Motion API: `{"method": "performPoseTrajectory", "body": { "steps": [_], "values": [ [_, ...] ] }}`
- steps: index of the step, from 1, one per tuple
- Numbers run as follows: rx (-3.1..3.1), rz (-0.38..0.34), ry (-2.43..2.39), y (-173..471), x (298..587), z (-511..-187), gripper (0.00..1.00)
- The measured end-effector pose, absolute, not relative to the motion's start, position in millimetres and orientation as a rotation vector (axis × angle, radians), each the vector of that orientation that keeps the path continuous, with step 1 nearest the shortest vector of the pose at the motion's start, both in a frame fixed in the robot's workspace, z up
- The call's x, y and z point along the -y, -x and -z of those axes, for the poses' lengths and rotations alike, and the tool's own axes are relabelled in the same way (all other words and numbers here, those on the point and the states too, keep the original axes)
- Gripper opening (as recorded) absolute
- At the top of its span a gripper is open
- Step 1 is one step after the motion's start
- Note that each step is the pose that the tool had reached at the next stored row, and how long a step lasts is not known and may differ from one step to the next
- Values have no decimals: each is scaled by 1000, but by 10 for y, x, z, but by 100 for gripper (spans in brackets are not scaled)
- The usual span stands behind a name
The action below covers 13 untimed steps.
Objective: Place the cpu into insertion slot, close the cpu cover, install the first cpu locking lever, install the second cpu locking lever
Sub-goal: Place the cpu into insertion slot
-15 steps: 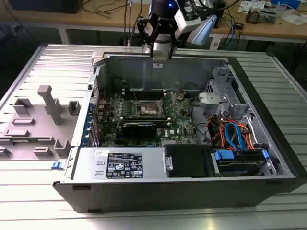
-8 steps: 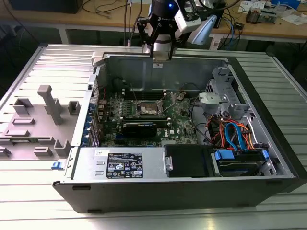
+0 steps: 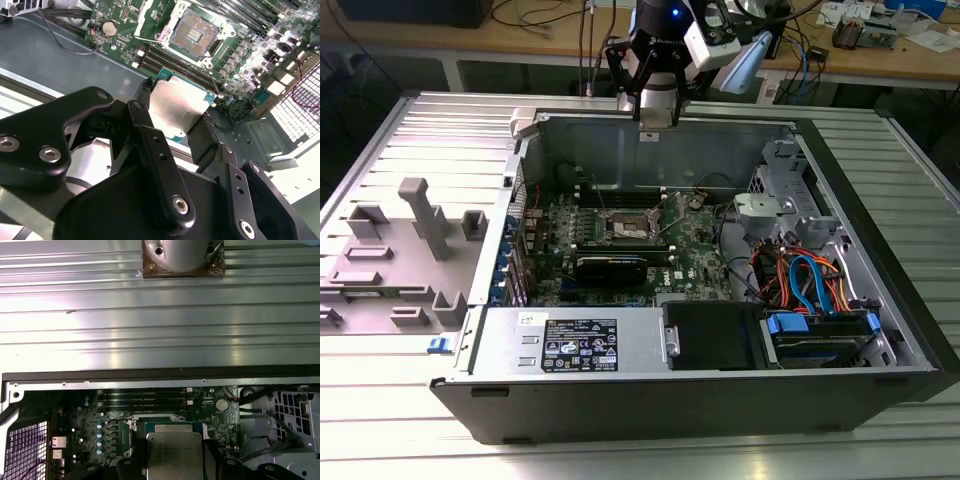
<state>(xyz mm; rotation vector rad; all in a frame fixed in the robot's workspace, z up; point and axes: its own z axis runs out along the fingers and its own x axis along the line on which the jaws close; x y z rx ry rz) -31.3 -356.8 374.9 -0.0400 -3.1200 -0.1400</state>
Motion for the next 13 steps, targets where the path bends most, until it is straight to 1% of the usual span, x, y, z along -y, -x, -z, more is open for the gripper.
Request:
{"method": "performPoseTrajectory", "body": {
  "steps": [13],
  "values": [
    [3120, 140, 40, 313, 3616, -3749, 55]
  ]
}}
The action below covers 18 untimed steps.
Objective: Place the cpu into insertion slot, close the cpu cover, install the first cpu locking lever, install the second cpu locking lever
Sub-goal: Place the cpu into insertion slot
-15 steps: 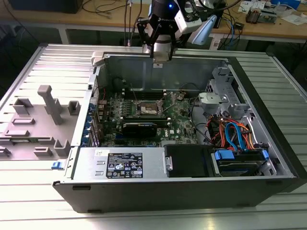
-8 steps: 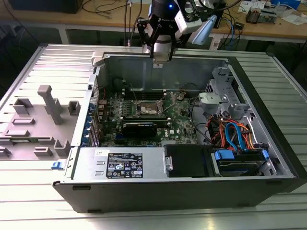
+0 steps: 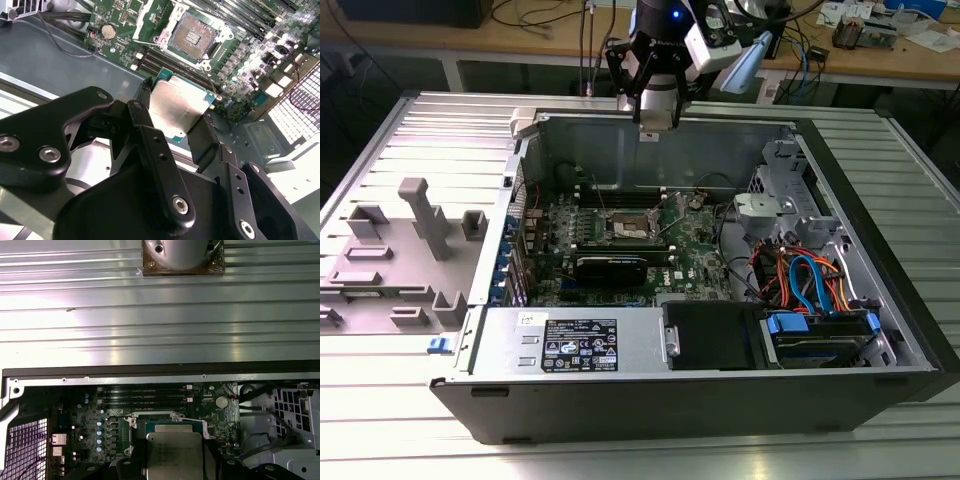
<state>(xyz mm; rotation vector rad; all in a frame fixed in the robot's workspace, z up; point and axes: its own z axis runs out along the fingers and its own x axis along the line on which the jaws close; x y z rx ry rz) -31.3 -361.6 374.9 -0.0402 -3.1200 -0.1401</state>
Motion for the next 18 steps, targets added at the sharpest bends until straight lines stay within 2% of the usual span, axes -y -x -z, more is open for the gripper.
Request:
{"method": "performPoseTrajectory", "body": {
  "steps": [18],
  "values": [
    [3120, 140, 71, 312, 3694, -3746, 55]
  ]
}}
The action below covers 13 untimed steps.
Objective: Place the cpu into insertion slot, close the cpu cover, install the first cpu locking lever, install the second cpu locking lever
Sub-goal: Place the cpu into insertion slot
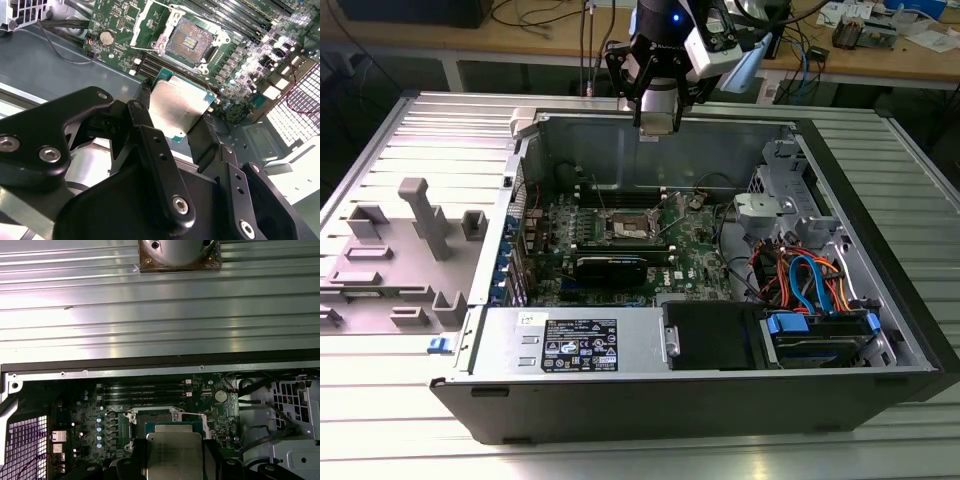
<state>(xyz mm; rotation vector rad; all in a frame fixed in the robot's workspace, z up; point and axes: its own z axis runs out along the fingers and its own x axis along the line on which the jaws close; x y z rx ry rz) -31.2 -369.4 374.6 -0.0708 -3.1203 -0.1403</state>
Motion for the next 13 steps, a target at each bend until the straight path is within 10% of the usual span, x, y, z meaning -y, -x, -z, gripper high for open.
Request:
{"method": "performPoseTrajectory", "body": {
  "steps": [13],
  "values": [
    [3120, 141, 107, 311, 3697, -3746, 55]
  ]
}}
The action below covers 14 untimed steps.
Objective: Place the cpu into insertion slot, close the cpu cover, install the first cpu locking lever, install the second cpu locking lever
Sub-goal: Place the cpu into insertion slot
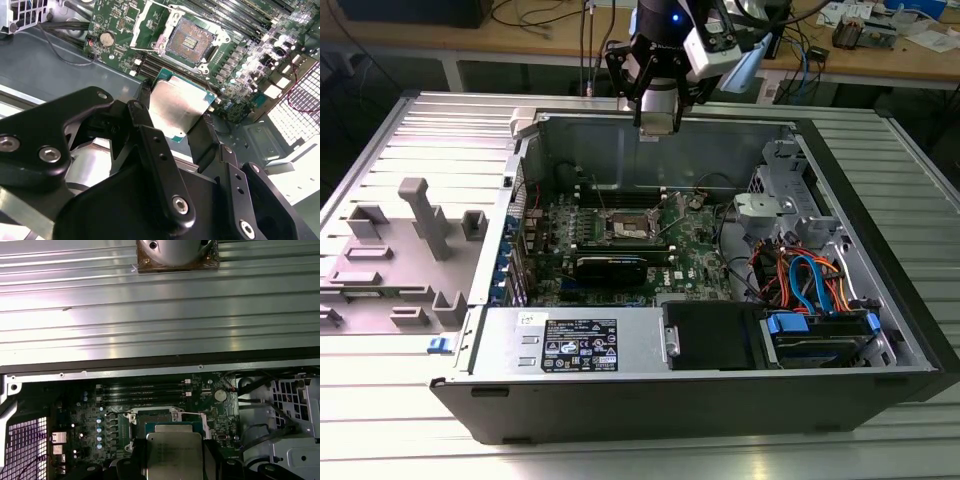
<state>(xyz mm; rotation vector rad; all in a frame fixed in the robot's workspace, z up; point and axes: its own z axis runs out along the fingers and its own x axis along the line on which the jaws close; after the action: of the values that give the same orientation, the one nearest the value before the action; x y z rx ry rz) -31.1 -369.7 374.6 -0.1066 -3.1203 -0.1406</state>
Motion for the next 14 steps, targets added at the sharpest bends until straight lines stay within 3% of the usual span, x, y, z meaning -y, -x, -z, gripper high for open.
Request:
{"method": "performPoseTrajectory", "body": {
  "steps": [14],
  "values": [
    [3120, 141, 109, 311, 3753, -3745, 55]
  ]
}}
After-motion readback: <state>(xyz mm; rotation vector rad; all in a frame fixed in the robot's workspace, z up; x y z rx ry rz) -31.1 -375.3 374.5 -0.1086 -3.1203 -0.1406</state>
